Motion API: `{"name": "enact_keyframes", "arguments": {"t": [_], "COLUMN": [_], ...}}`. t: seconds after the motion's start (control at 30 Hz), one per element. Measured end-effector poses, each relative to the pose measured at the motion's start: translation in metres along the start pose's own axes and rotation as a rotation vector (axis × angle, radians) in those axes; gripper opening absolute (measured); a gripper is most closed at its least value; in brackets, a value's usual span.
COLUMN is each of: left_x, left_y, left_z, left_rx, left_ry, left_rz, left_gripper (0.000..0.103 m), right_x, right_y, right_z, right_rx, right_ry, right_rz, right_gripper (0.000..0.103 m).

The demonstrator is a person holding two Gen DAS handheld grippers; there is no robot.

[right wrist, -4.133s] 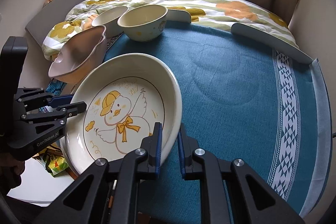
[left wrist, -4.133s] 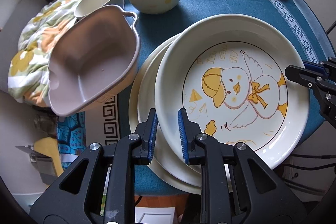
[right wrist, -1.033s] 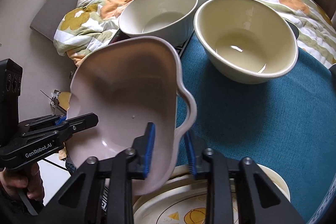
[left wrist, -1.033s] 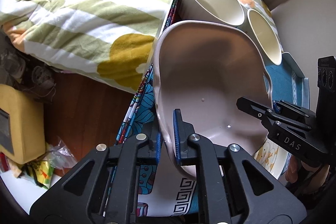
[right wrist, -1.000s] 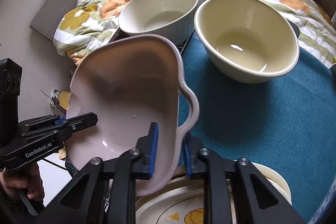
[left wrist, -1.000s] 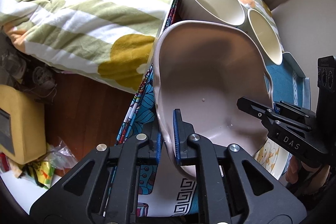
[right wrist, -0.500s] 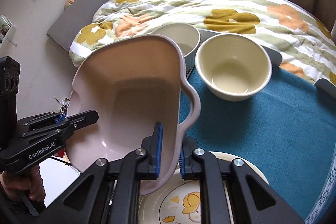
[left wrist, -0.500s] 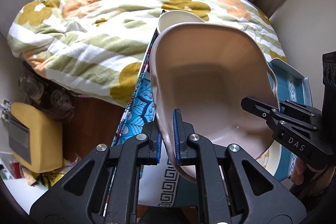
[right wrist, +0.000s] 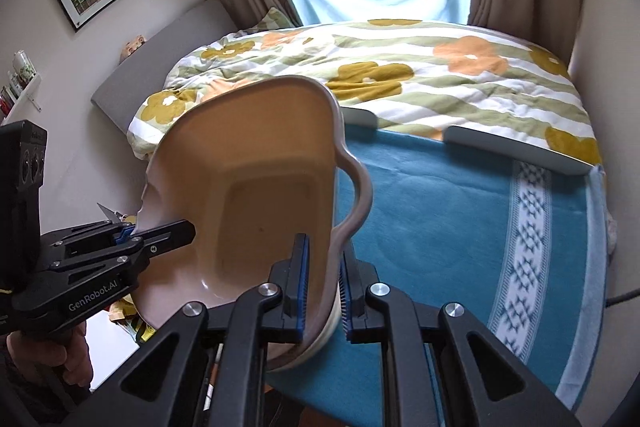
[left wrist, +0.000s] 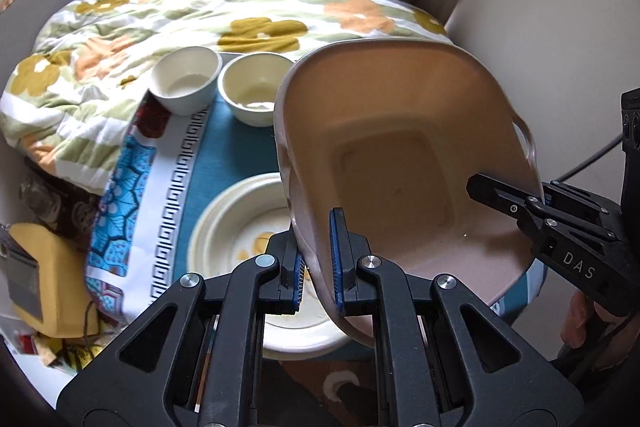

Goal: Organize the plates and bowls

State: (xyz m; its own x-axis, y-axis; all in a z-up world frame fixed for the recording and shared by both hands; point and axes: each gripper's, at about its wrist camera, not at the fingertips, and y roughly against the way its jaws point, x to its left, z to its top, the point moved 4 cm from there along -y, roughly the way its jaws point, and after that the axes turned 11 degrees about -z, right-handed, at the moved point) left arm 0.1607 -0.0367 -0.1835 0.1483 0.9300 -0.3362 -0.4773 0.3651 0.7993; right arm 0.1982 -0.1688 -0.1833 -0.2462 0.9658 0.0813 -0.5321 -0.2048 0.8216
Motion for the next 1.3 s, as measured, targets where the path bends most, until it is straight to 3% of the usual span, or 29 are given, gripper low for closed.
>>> {"name": "enact_keyframes", "arguments": {"t": [0.23, 0.47, 0.83, 1.23, 1.3], "left_x": [-0.086, -0.132, -0.146, -0.152, -0.154], "left_y": [-0.046, -0.109, -0.181, -0.196, -0.196], "left_z": [-0.031, -0.054, -0.064, -0.06, -0.061], "left_rx": [0.063, 0.16, 0.227, 0.216, 0.219], "left_ry": [-0.067, -0.108, -0.145, -0.179, -0.188], "left_rz": [-0.074, -0.093, -0.066, -0.031, -0.019], "left_gripper": [0.008, 0.008, 0.008, 0.008, 0.015], "right_x": [-0.082, -0.144, -0.193, -0.206, -0.207], "right_y": [0.027, 0.013, -0.033, -0.043, -0.043], "right_z": [-0.055, -0.098, -0.123, -0.136, -0.137], "right_rx": [0.023, 0.085, 0.118, 0.121, 0.119], "right_ry": [-0.101, -0.18, -0.262, -0.325, -0.34], "right_rz": [-0.088, -0.149, -0.177, -0.164, -0.159], "right_gripper": [0.013, 0.013, 0.013, 0.013, 0.013]}}
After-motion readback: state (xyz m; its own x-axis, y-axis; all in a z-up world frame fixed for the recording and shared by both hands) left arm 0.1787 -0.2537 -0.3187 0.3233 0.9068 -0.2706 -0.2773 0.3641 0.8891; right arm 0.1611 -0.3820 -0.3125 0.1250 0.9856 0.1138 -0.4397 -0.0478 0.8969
